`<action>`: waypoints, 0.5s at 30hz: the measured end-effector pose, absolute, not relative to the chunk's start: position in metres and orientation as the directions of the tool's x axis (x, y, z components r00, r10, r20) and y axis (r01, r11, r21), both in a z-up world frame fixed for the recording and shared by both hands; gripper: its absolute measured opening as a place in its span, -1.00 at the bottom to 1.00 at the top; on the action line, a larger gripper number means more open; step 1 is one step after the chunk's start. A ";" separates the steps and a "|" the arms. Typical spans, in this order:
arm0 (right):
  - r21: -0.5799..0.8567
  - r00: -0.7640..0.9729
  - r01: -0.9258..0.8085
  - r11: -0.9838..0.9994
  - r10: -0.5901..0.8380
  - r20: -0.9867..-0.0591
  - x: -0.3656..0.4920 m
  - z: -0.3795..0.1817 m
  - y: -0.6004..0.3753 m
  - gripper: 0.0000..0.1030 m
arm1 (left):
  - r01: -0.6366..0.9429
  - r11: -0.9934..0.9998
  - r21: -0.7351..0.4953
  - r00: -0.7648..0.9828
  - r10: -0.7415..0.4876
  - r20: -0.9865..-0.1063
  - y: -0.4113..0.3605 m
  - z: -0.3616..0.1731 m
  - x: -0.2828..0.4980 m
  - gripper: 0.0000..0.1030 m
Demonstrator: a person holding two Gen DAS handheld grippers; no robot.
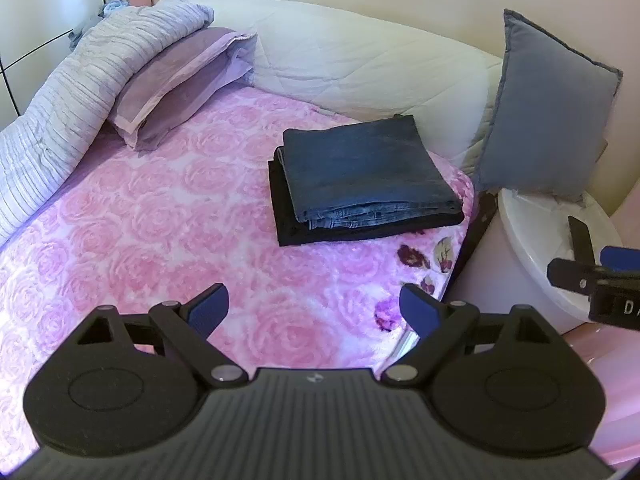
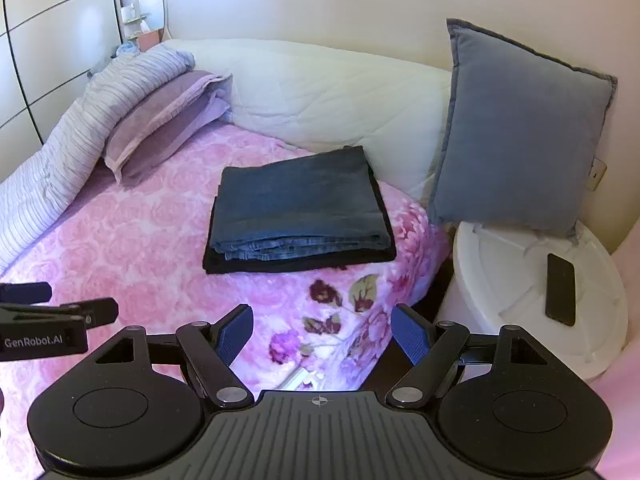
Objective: Fold clothes
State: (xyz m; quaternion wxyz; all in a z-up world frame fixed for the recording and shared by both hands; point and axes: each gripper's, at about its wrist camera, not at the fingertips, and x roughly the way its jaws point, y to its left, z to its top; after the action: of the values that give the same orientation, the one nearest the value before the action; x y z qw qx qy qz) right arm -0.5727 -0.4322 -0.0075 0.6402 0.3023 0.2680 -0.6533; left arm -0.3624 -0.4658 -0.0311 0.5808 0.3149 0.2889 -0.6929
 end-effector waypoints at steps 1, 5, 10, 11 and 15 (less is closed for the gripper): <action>0.038 0.003 0.999 -0.038 -0.673 -0.739 -0.573 -0.008 -0.432 0.54 | 0.986 -0.162 -0.032 -0.128 -0.624 -0.771 -0.466 -0.031 -0.364 0.75; 0.041 -0.001 0.998 -0.048 -0.671 -0.742 -0.577 -0.007 -0.431 0.54 | 0.984 -0.170 -0.043 -0.142 -0.625 -0.767 -0.468 -0.029 -0.367 0.75; 0.042 -0.008 0.997 -0.060 -0.666 -0.746 -0.579 -0.007 -0.431 0.54 | 0.984 -0.174 -0.033 -0.136 -0.628 -0.766 -0.470 -0.029 -0.372 0.75; 0.042 -0.009 0.997 -0.061 -0.665 -0.746 -0.580 -0.007 -0.431 0.54 | 0.984 -0.174 -0.032 -0.136 -0.627 -0.767 -0.470 -0.029 -0.372 0.75; 0.042 -0.009 0.997 -0.061 -0.662 -0.750 -0.579 -0.008 -0.431 0.54 | 0.985 -0.168 -0.037 -0.136 -0.623 -0.771 -0.469 -0.031 -0.370 0.75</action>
State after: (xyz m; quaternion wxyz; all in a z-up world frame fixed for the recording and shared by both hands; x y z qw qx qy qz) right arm -0.5790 -0.4309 -0.0077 0.6306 0.3128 0.2683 -0.6577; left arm -0.3699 -0.4694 -0.0305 0.5771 0.3149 0.2878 -0.6964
